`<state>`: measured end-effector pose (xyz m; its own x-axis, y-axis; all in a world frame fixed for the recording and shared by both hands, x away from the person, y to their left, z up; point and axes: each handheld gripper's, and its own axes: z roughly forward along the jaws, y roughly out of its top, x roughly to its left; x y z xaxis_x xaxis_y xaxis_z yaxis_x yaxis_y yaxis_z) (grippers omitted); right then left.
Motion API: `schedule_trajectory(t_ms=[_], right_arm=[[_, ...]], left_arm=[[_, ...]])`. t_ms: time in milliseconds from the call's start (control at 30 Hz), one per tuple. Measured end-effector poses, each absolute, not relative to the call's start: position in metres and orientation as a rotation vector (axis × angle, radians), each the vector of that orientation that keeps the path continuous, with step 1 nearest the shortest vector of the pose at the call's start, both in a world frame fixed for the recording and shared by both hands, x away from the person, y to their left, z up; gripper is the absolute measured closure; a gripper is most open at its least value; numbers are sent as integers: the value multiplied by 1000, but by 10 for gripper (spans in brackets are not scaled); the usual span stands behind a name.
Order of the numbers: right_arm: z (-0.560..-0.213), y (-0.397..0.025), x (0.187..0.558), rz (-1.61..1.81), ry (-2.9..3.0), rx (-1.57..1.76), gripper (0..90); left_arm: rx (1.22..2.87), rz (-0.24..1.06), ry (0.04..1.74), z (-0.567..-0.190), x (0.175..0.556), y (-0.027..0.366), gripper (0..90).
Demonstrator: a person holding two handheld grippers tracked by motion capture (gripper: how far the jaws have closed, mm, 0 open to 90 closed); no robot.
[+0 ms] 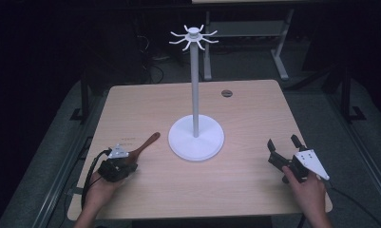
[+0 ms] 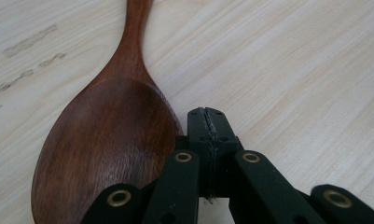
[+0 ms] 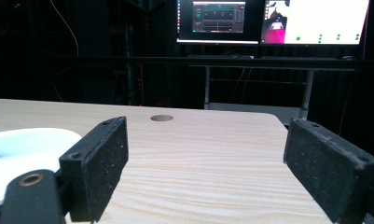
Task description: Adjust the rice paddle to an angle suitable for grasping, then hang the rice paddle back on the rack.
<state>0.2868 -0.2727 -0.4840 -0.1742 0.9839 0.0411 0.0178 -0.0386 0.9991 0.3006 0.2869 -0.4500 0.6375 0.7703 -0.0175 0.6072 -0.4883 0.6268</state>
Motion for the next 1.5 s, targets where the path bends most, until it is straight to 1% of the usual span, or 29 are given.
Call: schedule_trajectory(t_ms=[233, 367, 500, 600, 800, 967, 1100, 1200, 1367, 1500], right_arm=[[-484, -273, 287, 1361, 1330, 1159, 132], [-484, -273, 287, 1361, 1331, 1157, 132], [-484, -273, 287, 1361, 1331, 1157, 132], [-484, -273, 287, 1362, 1330, 1161, 132], [-484, -273, 287, 1362, 1332, 1156, 132], [-484, -273, 287, 1363, 1330, 1160, 132], [-484, -273, 287, 1363, 1330, 1159, 132], [-484, -273, 287, 1363, 1330, 1159, 132], [-484, -273, 287, 1362, 1331, 1159, 132], [-484, -273, 287, 1363, 1330, 1161, 132]], left_arm=[[2201, 334, 1071, -445, 299, 290, 894], [2184, 316, 1070, -440, 301, 294, 860], [2176, 296, 1059, -433, 304, 297, 766], [2167, 277, 1062, -428, 309, 299, 664], [2194, 241, 1040, -420, 321, 306, 544], [2217, 246, 1025, -411, 336, 307, 460], [2259, 225, 1008, -404, 349, 303, 420], [2295, 240, 998, -400, 357, 298, 405], [2366, 263, 980, -395, 371, 290, 398], [2416, 256, 984, -394, 383, 282, 398]])
